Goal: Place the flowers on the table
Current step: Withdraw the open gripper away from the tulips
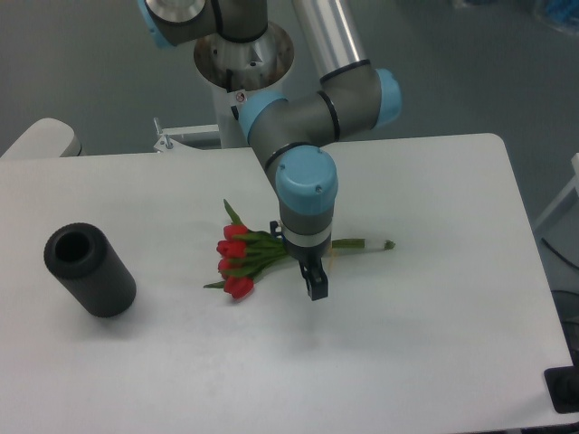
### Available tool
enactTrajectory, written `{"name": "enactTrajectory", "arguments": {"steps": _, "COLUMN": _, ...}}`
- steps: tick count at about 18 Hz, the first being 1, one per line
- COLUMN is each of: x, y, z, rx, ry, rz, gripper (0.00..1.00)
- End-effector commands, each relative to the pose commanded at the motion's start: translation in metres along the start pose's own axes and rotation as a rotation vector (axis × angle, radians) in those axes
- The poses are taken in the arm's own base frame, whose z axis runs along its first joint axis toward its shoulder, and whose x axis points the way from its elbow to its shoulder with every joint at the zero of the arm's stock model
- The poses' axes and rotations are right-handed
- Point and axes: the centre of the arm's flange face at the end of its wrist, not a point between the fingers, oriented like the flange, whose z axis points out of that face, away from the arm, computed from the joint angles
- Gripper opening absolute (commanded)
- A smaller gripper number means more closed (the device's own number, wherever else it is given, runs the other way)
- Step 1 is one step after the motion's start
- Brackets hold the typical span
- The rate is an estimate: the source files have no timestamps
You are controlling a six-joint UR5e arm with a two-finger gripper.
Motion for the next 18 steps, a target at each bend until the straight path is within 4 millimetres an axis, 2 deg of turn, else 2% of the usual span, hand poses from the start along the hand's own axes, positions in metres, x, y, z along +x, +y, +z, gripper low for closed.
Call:
{"name": "enactTrajectory", "arguments": {"steps": 2, "x": -0.019, "y": 0.003, "z": -0.007, "rx": -0.003, "ry": -0.023, "rz": -0.001, "gripper": 1.0}}
{"name": "enactTrajectory", "arguments": {"steps": 6, "x": -0.035, "y": 0.017, "z": 0.001, "rx": -0.003, "ry": -0.027, "rz": -0.042, "gripper": 1.0}}
{"name": "enactTrajectory", "arguments": {"steps": 11, "x": -0.041, "y": 0.02, "z": 0.005, "rx": 0.006, "ry": -0.025, "rz": -0.099, "gripper": 1.0}}
{"name": "enactTrajectory", "arguments": {"steps": 18, "x": -0.058, "y": 0.027, "z": -0.004, "rx": 0.017, "ry": -0.024, "rz": -0.165, "gripper": 1.0}}
